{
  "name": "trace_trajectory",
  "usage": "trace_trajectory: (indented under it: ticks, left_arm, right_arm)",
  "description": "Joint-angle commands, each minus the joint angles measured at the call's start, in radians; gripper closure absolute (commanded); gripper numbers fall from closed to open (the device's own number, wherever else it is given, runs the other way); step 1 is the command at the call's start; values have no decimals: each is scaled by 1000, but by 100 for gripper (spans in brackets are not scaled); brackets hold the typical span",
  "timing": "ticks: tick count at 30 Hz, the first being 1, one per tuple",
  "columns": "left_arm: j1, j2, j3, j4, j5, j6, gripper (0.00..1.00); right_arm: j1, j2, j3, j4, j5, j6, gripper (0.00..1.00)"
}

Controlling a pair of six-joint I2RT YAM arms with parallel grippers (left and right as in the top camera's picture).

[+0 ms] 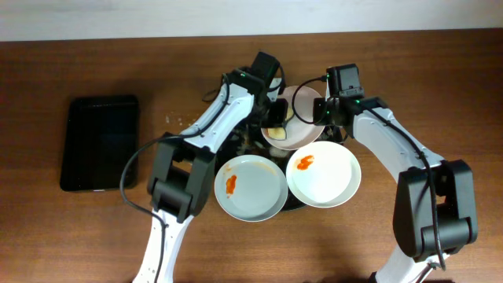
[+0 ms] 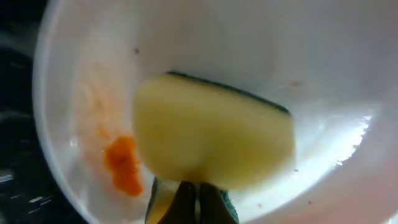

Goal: Clean dirty plates on tray and stack at the side
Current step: 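Wipe the top plate's surface with the sponge in the left gripper, then tilt the plate up with the right gripper while scrubbing with sponge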

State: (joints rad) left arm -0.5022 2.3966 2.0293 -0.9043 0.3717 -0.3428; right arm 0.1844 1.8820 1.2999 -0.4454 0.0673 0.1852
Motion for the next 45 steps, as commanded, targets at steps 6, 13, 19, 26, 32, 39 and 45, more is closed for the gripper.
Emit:
trace_trajectory:
  ticks: [6, 13, 19, 26, 32, 39, 45]
  left_arm:
    - [-4, 46, 13, -77, -145, -72, 100]
    - [-2, 46, 13, -127, -434, -71, 100]
    - [-2, 45, 19, -143, -578, -48, 100]
    - [-1, 43, 143, -215, -583, -45, 100]
    - [-1, 43, 204, -272, -666, 0, 100]
    - [-1, 43, 204, -271, -535, 0, 100]
    - [10, 43, 204, -167, -181, 0, 100]
  right_arm:
    - [5, -31, 28, -14, 73, 41, 96]
    - [5, -31, 28, -16, 106, 41, 96]
    - [5, -31, 28, -19, 124, 41, 96]
    - [5, -31, 28, -38, 159, 41, 96]
    - [5, -36, 29, -39, 159, 40, 96]
    - [5, -82, 28, -39, 158, 29, 96]
    - [5, -84, 28, -50, 158, 30, 96]
